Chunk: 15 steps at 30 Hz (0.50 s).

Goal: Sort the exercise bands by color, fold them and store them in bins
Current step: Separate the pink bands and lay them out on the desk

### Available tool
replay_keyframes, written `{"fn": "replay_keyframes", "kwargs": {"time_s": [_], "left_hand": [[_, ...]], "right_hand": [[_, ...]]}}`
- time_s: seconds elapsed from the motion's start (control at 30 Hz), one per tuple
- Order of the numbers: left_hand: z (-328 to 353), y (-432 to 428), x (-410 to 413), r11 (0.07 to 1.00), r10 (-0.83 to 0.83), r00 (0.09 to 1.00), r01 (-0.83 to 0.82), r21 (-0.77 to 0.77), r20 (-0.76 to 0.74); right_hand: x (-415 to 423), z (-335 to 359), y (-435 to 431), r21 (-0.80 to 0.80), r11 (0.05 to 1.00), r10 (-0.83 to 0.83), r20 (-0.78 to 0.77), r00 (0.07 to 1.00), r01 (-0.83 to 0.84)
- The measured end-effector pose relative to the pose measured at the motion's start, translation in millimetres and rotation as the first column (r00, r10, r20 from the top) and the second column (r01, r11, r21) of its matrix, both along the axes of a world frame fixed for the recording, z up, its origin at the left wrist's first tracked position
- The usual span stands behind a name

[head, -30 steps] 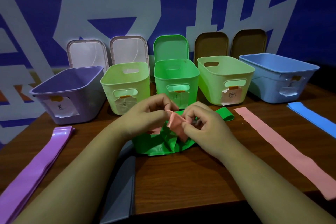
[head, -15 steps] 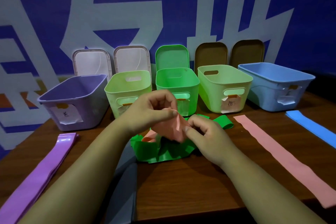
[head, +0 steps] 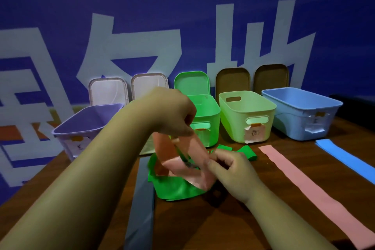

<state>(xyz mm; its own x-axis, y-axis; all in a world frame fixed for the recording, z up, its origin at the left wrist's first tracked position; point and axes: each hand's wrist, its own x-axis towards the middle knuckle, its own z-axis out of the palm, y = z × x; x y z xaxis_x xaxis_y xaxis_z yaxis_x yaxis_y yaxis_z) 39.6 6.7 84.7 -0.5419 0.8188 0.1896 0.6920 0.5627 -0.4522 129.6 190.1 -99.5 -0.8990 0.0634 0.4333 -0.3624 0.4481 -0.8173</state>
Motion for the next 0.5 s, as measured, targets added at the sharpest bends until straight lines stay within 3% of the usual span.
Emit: {"fn": "replay_keyframes", "kwargs": {"time_s": [0.1,0.17,0.2,0.27,0.33,0.5], "left_hand": [[2.8,10.2,1.1,0.993,0.088,0.996,-0.086,-0.081,0.021],[7.9,7.4,-5.4,0.999,0.048,0.969,-0.046,-0.012,0.244],[10.8,3.1,-10.2,0.996,-0.023,0.915,-0.013,0.087,0.402],[12.3,-6.3,-17.0,0.938,-0.223,0.726,-0.021,0.345,0.650],[2.8,-11.4,-23.0,0.874,-0.352,0.548,-0.098,0.476,0.759],[-41.9,-13.7,-36.0,0.910,-0.310,0.401,-0.137,0.391,0.862]], "right_hand": [[1.4,3.4,-0.1,-0.134,0.988,0.082,0.004,0.997,-0.081],[3.2,5.8,0.5,-0.207,0.974,0.100,0.023,0.995,-0.093],[4.2,6.8,0.8,-0.253,0.962,0.117,0.033,0.993,-0.105],[5.4,8.3,1.6,-0.364,0.923,0.158,0.052,0.986,-0.128],[5.0,9.4,2.4,-0.424,0.896,0.169,0.052,0.984,-0.131],[3.6,11.1,0.9,-0.441,0.891,0.148,0.068,0.987,-0.103]]}}
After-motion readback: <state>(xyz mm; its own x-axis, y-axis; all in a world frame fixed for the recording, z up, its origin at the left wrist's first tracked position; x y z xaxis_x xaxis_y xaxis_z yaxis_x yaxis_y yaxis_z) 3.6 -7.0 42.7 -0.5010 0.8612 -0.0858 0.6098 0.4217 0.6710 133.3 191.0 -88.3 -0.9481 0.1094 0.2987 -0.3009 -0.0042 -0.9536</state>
